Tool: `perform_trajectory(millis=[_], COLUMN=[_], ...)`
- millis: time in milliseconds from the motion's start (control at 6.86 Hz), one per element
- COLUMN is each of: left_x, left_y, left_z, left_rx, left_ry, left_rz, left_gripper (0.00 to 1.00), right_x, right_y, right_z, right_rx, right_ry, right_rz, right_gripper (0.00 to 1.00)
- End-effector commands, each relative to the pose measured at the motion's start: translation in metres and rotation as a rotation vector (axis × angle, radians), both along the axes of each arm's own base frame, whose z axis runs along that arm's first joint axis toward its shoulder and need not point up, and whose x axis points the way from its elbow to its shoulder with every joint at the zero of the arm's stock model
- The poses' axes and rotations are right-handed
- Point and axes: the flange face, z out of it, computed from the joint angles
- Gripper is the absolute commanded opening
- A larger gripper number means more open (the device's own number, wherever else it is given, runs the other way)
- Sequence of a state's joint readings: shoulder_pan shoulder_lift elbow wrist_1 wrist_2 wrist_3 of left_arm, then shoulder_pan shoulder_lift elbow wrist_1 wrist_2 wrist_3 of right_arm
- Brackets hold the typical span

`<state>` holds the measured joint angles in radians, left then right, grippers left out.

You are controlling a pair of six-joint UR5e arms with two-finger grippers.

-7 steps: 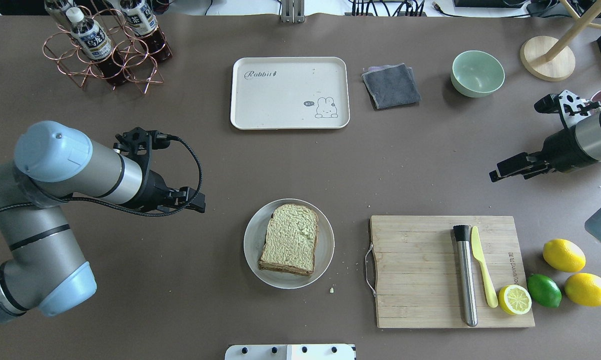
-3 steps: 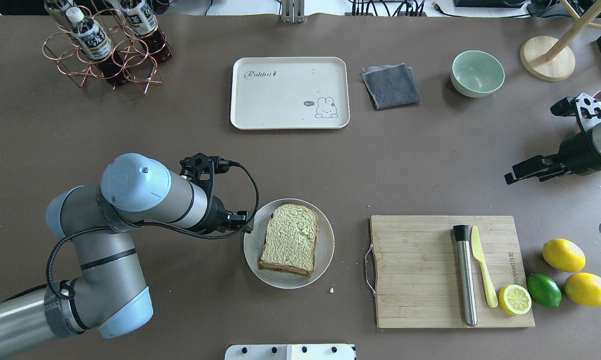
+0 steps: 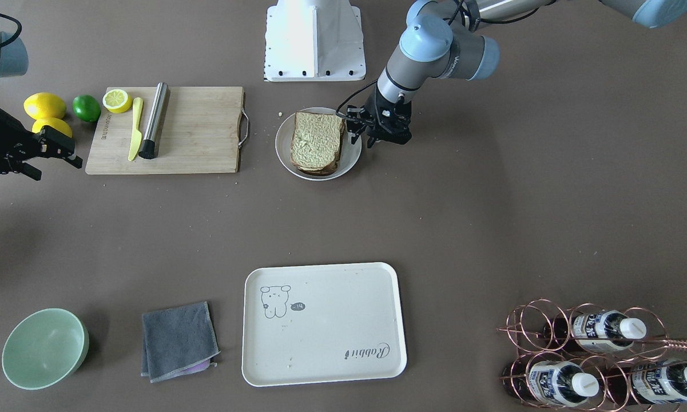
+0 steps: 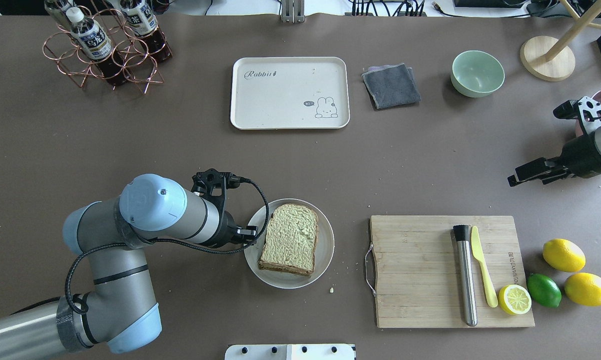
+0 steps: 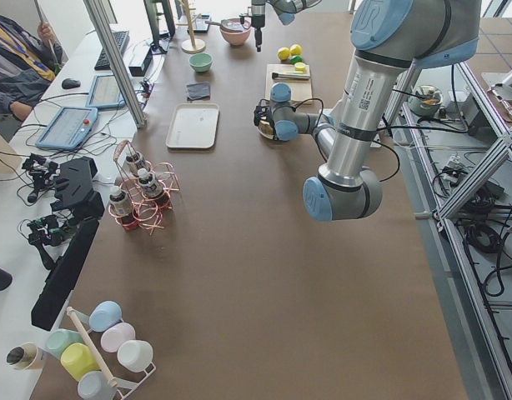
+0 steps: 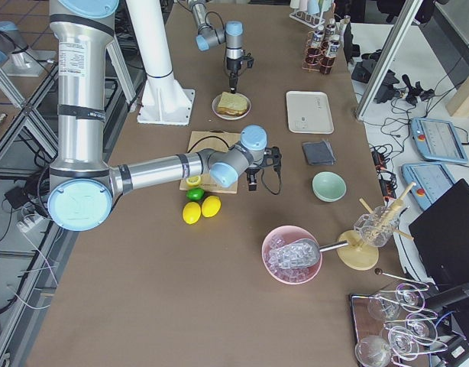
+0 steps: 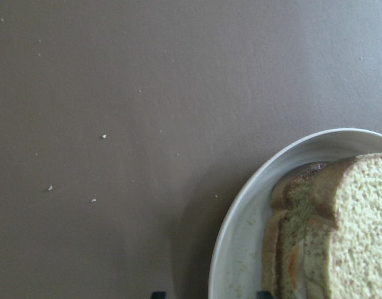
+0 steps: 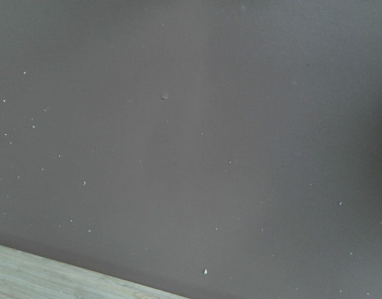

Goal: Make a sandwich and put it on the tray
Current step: 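Grasp the rim of the white plate with the left gripper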

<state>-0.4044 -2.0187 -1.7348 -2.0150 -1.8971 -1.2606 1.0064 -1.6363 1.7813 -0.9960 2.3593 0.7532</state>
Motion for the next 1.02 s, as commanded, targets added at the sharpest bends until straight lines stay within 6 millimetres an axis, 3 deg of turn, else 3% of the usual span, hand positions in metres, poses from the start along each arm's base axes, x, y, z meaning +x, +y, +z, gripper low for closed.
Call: perform_trajectory(millis=[0,438,729,875], left_x=[0.0038,0.0059,0.0071,0.0065], left_y=[0.0032,0.0054,0.0058,0.0063], left_z=[0.0024,0.0021,0.0036,0.0034], left_rx=[-0.001,-0.002,-0.002,-0.021], left_ry=[-0.004,-0.004,-0.007,-0.003], left_rz=[0.006,0.009,0.009,0.001], left_gripper=[0.38,0.32,0.02,0.0], right_x=[-0.0007,-0.0018,-0.0022,-0.0026], right_y=[0.0004,-0.0013,-0.0017,-0.0019], right_z=[0.0013,0.0067,0.0065,0.0055], right_rx=[-0.003,0.002,0.003,0.002], right_ry=[0.002,0.007,0.005,0.001], right_rz=[-0.002,-0.01,-0.011,-0.014], right_gripper=[1.0,1.0,1.0,1.0])
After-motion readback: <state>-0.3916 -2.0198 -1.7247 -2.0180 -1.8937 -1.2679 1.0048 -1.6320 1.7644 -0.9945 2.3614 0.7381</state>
